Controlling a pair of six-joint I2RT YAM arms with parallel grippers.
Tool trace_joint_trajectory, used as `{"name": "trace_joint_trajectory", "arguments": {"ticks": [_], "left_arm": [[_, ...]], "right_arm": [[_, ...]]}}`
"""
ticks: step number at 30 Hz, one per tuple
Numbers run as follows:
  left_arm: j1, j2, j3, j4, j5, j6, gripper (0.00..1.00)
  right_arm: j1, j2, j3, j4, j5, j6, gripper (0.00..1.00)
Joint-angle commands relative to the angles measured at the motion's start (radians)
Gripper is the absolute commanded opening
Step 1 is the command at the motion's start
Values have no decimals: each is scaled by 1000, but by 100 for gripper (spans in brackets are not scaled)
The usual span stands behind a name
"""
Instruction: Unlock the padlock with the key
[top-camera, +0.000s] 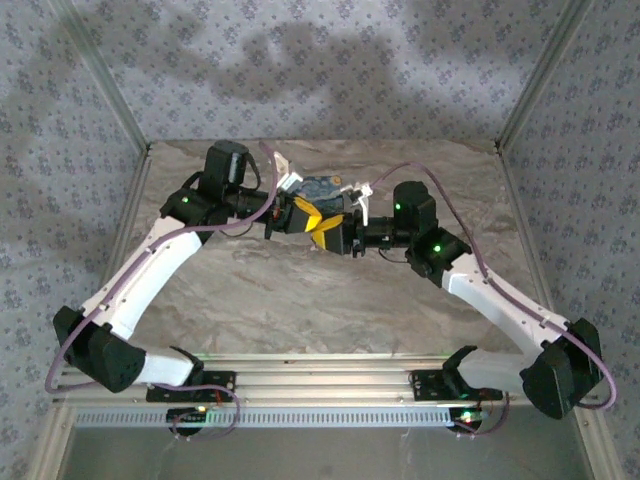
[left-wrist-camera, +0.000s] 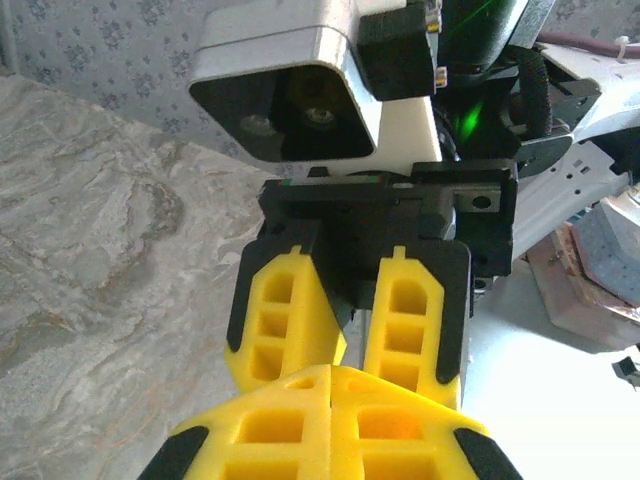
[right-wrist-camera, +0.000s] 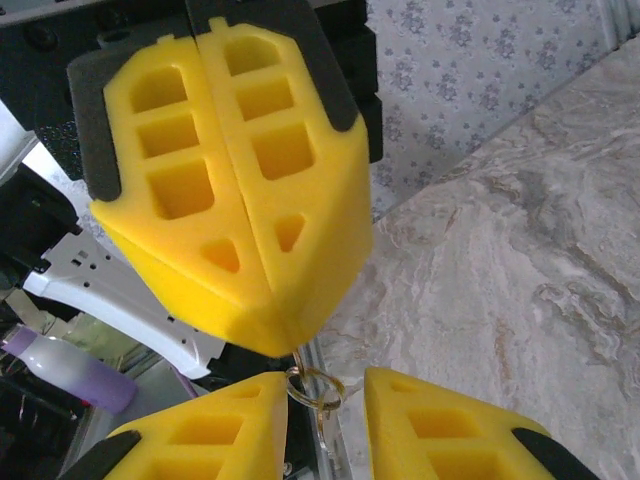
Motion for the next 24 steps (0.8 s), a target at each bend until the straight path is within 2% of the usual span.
{"name": "trace_joint_trajectory", "arguments": {"ticks": [1, 4, 8, 11, 15, 24], "left_arm": [[2, 18, 37, -38, 49, 21, 0], [2, 21, 39, -49, 56, 26, 0], [4, 23, 38, -63, 55, 33, 0], [10, 23, 39, -62, 45, 23, 0], [29, 26, 35, -20, 30, -55, 0], [80, -6, -66, 210, -15, -360, 39]], "right_arm": [[17, 7, 44, 37, -4, 1, 26], [24, 17, 50, 35, -3, -6, 21], [26, 33, 58, 28, -16, -15, 0], [25, 34, 51, 39, -11, -15, 0], [22, 34, 24, 91, 0, 0, 0], [-6, 45, -70, 321, 34, 126, 0]]}}
